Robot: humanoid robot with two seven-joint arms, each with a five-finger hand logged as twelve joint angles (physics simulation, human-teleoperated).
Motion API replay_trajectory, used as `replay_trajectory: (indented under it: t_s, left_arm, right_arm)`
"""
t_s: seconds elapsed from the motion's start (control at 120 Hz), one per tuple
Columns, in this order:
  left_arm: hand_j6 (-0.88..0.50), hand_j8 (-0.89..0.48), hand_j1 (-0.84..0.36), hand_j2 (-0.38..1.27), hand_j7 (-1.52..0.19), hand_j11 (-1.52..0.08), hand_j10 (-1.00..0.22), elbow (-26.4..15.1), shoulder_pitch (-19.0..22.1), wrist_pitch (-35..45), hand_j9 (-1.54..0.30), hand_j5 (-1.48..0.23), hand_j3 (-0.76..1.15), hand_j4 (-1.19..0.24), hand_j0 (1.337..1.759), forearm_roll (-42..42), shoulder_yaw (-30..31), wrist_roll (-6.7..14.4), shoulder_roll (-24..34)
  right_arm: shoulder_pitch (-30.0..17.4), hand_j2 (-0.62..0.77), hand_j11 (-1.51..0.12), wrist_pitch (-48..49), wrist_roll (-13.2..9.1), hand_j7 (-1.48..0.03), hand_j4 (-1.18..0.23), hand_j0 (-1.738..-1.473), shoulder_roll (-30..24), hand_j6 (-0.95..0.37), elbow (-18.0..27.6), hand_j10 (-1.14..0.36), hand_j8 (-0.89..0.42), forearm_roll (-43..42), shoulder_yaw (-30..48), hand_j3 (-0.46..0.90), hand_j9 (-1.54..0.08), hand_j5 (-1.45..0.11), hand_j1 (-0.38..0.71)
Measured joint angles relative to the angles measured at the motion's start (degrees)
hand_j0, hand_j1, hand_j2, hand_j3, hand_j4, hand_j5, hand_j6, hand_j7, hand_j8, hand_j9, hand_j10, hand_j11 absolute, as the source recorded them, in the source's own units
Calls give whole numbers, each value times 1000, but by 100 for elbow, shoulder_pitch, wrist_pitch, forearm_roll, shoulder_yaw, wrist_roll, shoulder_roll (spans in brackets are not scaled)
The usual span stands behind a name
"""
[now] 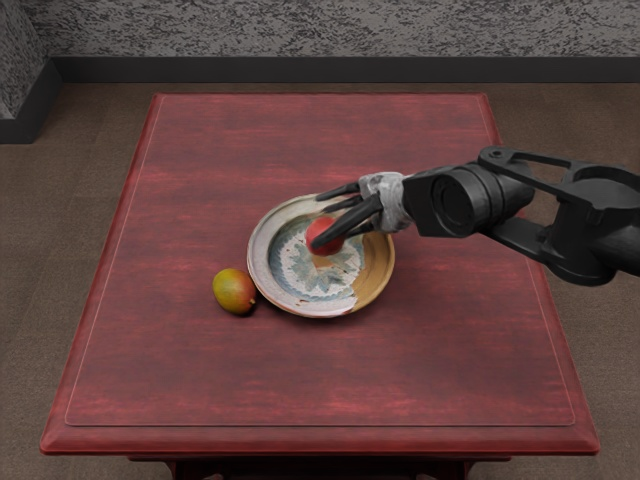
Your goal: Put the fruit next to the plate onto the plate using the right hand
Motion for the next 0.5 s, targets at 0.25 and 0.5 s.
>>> replay_trajectory:
  t_s: [0.25, 0.5]
  left_arm:
    - [-1, -1, 349, 0, 0, 0, -1, 0, 0, -1, 0, 0, 0, -1, 1658, 3, 0, 0, 0]
    - [-1, -1, 349, 0, 0, 0, 0, -22, 5, -3, 0, 0, 0, -1, 1658, 0, 3, 0, 0]
  right_arm:
    - [-302, 28, -181, 865, 2, -180, -110, -1656, -916, -58, 19, -85, -58, 20, 617, 0, -186, -182, -248]
    - [-1414, 8, -53, 3057, 2, -53, -31, -1657, -3042, -15, -4, -24, -16, 567, 2100, 0, -55, -53, -319]
